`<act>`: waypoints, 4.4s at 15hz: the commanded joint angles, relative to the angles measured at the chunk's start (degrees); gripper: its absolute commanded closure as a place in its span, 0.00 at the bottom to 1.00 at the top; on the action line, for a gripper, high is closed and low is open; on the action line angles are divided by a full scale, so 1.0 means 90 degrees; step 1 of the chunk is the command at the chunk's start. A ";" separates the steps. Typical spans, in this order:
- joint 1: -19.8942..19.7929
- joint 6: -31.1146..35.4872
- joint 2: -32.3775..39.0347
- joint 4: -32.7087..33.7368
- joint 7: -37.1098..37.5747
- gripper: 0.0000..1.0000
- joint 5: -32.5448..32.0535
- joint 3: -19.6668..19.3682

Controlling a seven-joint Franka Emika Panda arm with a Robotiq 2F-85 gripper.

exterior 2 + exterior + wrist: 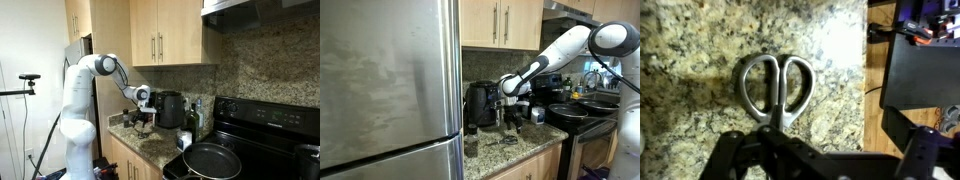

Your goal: Pick up the pair of scissors

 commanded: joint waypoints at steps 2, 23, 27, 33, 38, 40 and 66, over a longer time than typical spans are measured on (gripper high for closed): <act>-0.0170 0.1208 0.0620 -0.0105 -0.0152 0.00 0.0217 0.0241; -0.0223 0.3018 0.1238 -0.0076 0.1543 0.00 -0.1432 -0.0007; -0.0222 0.2855 0.1229 -0.0041 0.2110 0.25 -0.1975 -0.0019; -0.0274 0.2691 0.1171 -0.0003 0.2343 0.61 -0.2202 0.0048; -0.0292 0.2600 0.1140 -0.0003 0.2352 0.97 -0.2111 0.0076; -0.0320 0.2547 0.1146 0.0014 0.2305 1.00 -0.2057 0.0100; -0.0357 0.2379 0.1106 0.0066 0.1829 0.00 -0.1871 0.0212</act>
